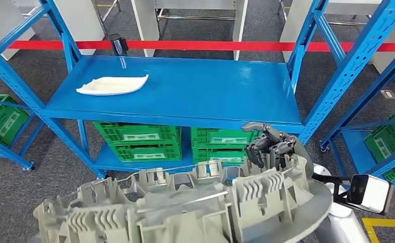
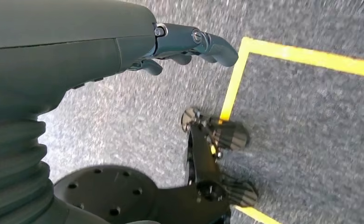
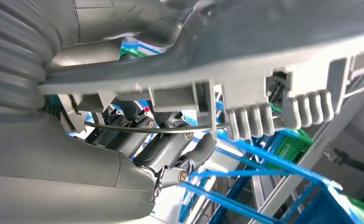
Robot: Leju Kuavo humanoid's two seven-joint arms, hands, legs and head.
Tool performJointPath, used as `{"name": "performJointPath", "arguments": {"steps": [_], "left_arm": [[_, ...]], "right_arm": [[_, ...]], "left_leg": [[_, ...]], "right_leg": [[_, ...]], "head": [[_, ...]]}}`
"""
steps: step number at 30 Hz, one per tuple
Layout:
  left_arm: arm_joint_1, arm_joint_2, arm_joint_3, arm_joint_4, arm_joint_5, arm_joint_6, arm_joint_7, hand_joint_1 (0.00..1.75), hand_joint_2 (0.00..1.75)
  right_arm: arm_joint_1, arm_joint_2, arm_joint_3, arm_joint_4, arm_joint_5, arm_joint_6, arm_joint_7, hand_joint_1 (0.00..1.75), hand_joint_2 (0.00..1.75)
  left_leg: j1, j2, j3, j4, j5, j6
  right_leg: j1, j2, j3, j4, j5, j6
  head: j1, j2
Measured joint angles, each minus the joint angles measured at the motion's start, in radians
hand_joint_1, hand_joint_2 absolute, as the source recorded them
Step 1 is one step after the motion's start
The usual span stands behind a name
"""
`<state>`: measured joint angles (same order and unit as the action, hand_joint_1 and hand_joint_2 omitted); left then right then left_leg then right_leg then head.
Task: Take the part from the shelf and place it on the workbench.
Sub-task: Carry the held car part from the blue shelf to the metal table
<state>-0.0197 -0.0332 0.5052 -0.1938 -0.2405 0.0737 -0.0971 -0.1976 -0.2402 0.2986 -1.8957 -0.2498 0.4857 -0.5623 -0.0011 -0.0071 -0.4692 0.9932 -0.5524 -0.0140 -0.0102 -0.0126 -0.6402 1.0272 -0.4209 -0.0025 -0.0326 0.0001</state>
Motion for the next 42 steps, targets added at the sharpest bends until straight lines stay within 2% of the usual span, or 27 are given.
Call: {"name": "performJointPath", "arguments": {"steps": [2, 3, 6, 7, 8, 9, 11, 13, 14, 15, 17, 19, 21, 22, 23, 24, 25, 27, 29, 30, 33, 35, 37, 38, 39, 40, 42], "left_arm": [[0.0, -0.001, 0.001, 0.0, -0.002, 0.001, -0.004, 0.0, 1.75], [0.0, -0.002, 0.001, 0.0, -0.003, 0.001, -0.007, 0.0, 1.75], [-0.001, -0.002, 0.003, -0.002, -0.006, 0.0, -0.018, 0.0, 1.75], [0.0, -0.002, 0.003, -0.002, -0.007, -0.001, -0.02, 0.0, 1.75], [0.0, -0.002, 0.003, -0.002, -0.007, -0.002, -0.021, 0.0, 1.75], [0.0, -0.003, 0.004, -0.002, -0.008, -0.002, -0.022, 0.0, 1.75], [0.0, -0.003, 0.006, -0.002, -0.008, -0.003, -0.023, 0.0, 1.75], [0.0, -0.005, 0.009, -0.002, -0.008, -0.003, -0.024, 0.0, 1.75], [0.0, -0.005, 0.01, -0.003, -0.008, -0.003, -0.025, 0.0, 1.75], [0.0, -0.006, 0.011, -0.003, -0.008, -0.003, -0.026, 0.0, 1.75], [0.001, -0.004, 0.013, -0.003, -0.009, -0.003, -0.029, 0.0, 1.75], [0.002, -0.003, 0.015, -0.003, -0.011, -0.003, -0.031, 0.0, 1.75], [0.002, -0.002, 0.016, -0.003, -0.013, -0.004, -0.037, 0.0, 1.75], [0.001, -0.002, 0.017, -0.003, -0.014, -0.004, -0.04, 0.0, 1.75], [0.001, -0.001, 0.019, -0.003, -0.014, -0.003, -0.043, 0.0, 1.75], [0.001, 0.0, 0.02, -0.003, -0.014, -0.002, -0.044, 0.0, 1.75], [0.001, 0.0, 0.021, -0.003, -0.014, 0.0, -0.045, 0.0, 1.75], [0.0, 0.0, 0.022, -0.004, -0.012, 0.007, -0.046, 0.0, 1.75], [0.0, 0.0, 0.025, -0.004, -0.01, 0.014, -0.048, 0.0, 1.75], [0.0, 0.0, 0.027, -0.004, -0.009, 0.018, -0.05, 0.0, 1.75], [0.0, -0.001, 0.037, -0.004, -0.006, 0.025, -0.052, 0.0, 1.75], [0.0, -0.001, 0.043, -0.004, -0.005, 0.029, -0.053, 0.0, 1.75], [0.001, -0.001, 0.046, -0.004, -0.005, 0.031, -0.053, 0.0, 1.75], [0.001, -0.001, 0.047, -0.004, -0.004, 0.032, -0.053, 0.0, 1.75], [0.001, -0.001, 0.048, -0.004, -0.004, 0.033, -0.054, 0.0, 1.75], [0.001, -0.002, 0.049, -0.004, -0.003, 0.034, -0.055, 0.0, 1.75], [0.0, -0.004, 0.052, -0.004, -0.003, 0.034, -0.058, 0.0, 1.75]], "right_arm": [[0.001, 0.001, 0.003, 0.0, 0.01, -0.007, 0.004, 1.75, 1.75], [0.001, 0.002, 0.005, 0.001, 0.017, -0.01, 0.005, 1.75, 1.75], [0.002, 0.004, 0.011, 0.001, 0.031, -0.014, 0.008, 1.75, 1.75], [0.002, 0.005, 0.014, 0.001, 0.033, -0.015, 0.011, 1.75, 1.75], [0.001, 0.006, 0.016, 0.002, 0.033, -0.016, 0.015, 1.75, 1.75], [0.001, 0.007, 0.019, 0.002, 0.032, -0.016, 0.018, 1.75, 1.75], [-0.001, 0.008, 0.022, 0.002, 0.028, -0.016, 0.022, 1.75, 1.75], [-0.006, 0.008, 0.023, 0.001, 0.025, -0.014, 0.022, 1.75, 1.75], [-0.009, 0.007, 0.023, 0.002, 0.022, -0.013, 0.021, 1.75, 1.75], [-0.011, 0.007, 0.023, 0.002, 0.019, -0.012, 0.019, 1.75, 1.75], [-0.014, 0.006, 0.023, 0.002, 0.014, -0.009, 0.015, 1.75, 1.75], [-0.016, 0.005, 0.023, 0.002, 0.012, -0.007, 0.012, 1.75, 1.75], [-0.017, 0.005, 0.023, 0.002, 0.016, -0.008, 0.006, 1.75, 1.75], [-0.017, 0.005, 0.023, 0.002, 0.018, -0.01, 0.004, 1.75, 1.75], [-0.017, 0.005, 0.023, 0.002, 0.021, -0.011, 0.003, 1.75, 1.75], [-0.017, 0.005, 0.023, 0.002, 0.023, -0.013, 0.002, 1.75, 1.75], [-0.017, 0.005, 0.023, 0.002, 0.025, -0.014, 0.001, 1.75, 1.75], [-0.017, 0.005, 0.023, 0.002, 0.027, -0.016, 0.002, 1.75, 1.75], [-0.019, 0.005, 0.023, 0.002, 0.028, -0.018, 0.003, 1.75, 1.75], [-0.019, 0.005, 0.023, 0.002, 0.028, -0.018, 0.003, 1.75, 1.75], [-0.017, 0.004, 0.022, 0.002, 0.029, -0.018, 0.002, 1.75, 1.75], [-0.015, 0.004, 0.022, 0.002, 0.029, -0.019, 0.002, 1.75, 1.75], [-0.011, 0.004, 0.021, 0.003, 0.03, -0.019, 0.0, 1.75, 1.75], [-0.007, 0.004, 0.021, 0.003, 0.031, -0.018, -0.001, 1.75, 1.75], [-0.003, 0.004, 0.021, 0.004, 0.034, -0.017, -0.002, 1.75, 1.75], [-0.001, 0.004, 0.021, 0.004, 0.037, -0.016, -0.003, 1.75, 1.75], [0.0, 0.004, 0.021, 0.004, 0.04, -0.014, -0.005, 1.75, 1.75]], "left_leg": [[0.002, 0.002, -0.013, -0.004, 0.018, 0.018], [0.004, 0.004, -0.022, -0.008, 0.03, 0.027], [0.004, 0.008, -0.06, -0.01, 0.066, 0.042], [0.003, 0.008, -0.076, -0.008, 0.077, 0.043], [0.002, 0.008, -0.092, -0.005, 0.087, 0.043], [0.002, 0.008, -0.108, -0.001, 0.096, 0.042], [0.002, 0.007, -0.137, 0.012, 0.111, 0.038], [-0.001, 0.006, -0.156, 0.026, 0.122, 0.029], [-0.001, 0.006, -0.161, 0.029, 0.128, 0.023], [-0.002, 0.005, -0.164, 0.029, 0.135, 0.017], [0.0, 0.004, -0.169, 0.028, 0.145, 0.004], [0.001, 0.003, -0.189, 0.067, 0.099, -0.007], [0.005, 0.003, -0.221, 0.178, 0.005, -0.017], [0.007, 0.003, -0.235, 0.241, -0.026, -0.022], [0.008, 0.003, -0.24, 0.288, -0.034, -0.025], [0.01, 0.003, -0.231, 0.306, -0.02, -0.027], [0.012, 0.002, -0.203, 0.284, 0.007, -0.027], [0.015, -0.018, -0.102, 0.151, 0.04, -0.023], [0.016, -0.044, -0.023, 0.029, 0.025, -0.014], [0.014, -0.049, -0.01, 0.005, 0.013, -0.009], [0.013, -0.022, -0.017, -0.004, 0.02, 0.016], [0.015, -0.001, -0.025, -0.007, 0.031, 0.032], [0.012, 0.018, -0.04, -0.004, 0.038, 0.038], [0.01, 0.027, -0.046, -0.002, 0.041, 0.038], [0.009, 0.037, -0.052, 0.001, 0.043, 0.038], [0.008, 0.046, -0.056, 0.005, 0.043, 0.037], [0.007, 0.063, -0.059, 0.013, 0.041, 0.034]], "right_leg": [[-0.003, 0.002, -0.006, -0.003, 0.002, 0.012], [-0.004, 0.005, -0.016, 0.014, -0.02, 0.018], [-0.005, 0.008, -0.07, 0.174, -0.157, 0.03], [-0.006, 0.008, -0.081, 0.234, -0.184, 0.032], [-0.006, 0.008, -0.079, 0.271, -0.187, 0.033], [-0.005, 0.008, -0.062, 0.276, -0.169, 0.032], [-0.004, 0.008, 0.025, 0.186, -0.12, 0.027], [0.0, 0.008, 0.124, 0.048, -0.123, 0.017], [0.003, 0.009, 0.151, 0.004, -0.135, 0.012], [0.006, 0.009, 0.16, -0.016, -0.143, 0.006], [0.004, 0.008, 0.147, -0.023, -0.128, -0.006], [-0.002, 0.005, 0.127, -0.029, -0.107, -0.02], [-0.003, 0.004, 0.102, -0.031, -0.087, -0.026], [-0.003, 0.004, 0.089, -0.031, -0.078, -0.025], [-0.003, 0.004, 0.077, -0.029, -0.069, -0.024], [-0.004, 0.006, 0.066, -0.027, -0.061, -0.021], [-0.004, 0.009, 0.055, -0.025, -0.053, -0.017], [-0.005, 0.018, 0.038, -0.02, -0.04, -0.007], [-0.004, 0.027, 0.028, -0.016, -0.027, 0.003], [-0.004, 0.033, 0.024, -0.016, -0.02, 0.01], [-0.008, 0.042, 0.011, -0.003, -0.018, 0.028], [-0.009, 0.031, -0.028, 0.079, -0.072, 0.035], [-0.008, 0.025, -0.087, 0.216, -0.143, 0.041], [-0.008, 0.024, -0.104, 0.263, -0.161, 0.042], [-0.007, 0.022, -0.101, 0.274, -0.161, 0.041], [-0.007, 0.019, -0.076, 0.244, -0.143, 0.039], [-0.002, -0.013, 0.013, 0.104, -0.096, 0.029]], "head": [[-0.001, 0.0], [0.001, 0.0], [0.009, 0.0], [0.011, 0.0], [0.012, 0.0], [0.013, 0.0], [0.014, 0.0], [0.014, 0.0], [0.015, 0.0], [0.016, 0.0], [0.017, 0.0], [0.013, 0.0], [0.006, 0.0], [0.004, 0.0], [0.003, 0.0], [0.003, 0.0], [0.002, 0.0], [0.0, 0.0], [0.001, 0.0], [0.001, 0.0], [0.003, 0.0], [0.009, 0.0], [0.015, 0.0], [0.016, 0.0], [0.016, 0.0], [0.017, 0.0], [0.018, 0.0]]}}
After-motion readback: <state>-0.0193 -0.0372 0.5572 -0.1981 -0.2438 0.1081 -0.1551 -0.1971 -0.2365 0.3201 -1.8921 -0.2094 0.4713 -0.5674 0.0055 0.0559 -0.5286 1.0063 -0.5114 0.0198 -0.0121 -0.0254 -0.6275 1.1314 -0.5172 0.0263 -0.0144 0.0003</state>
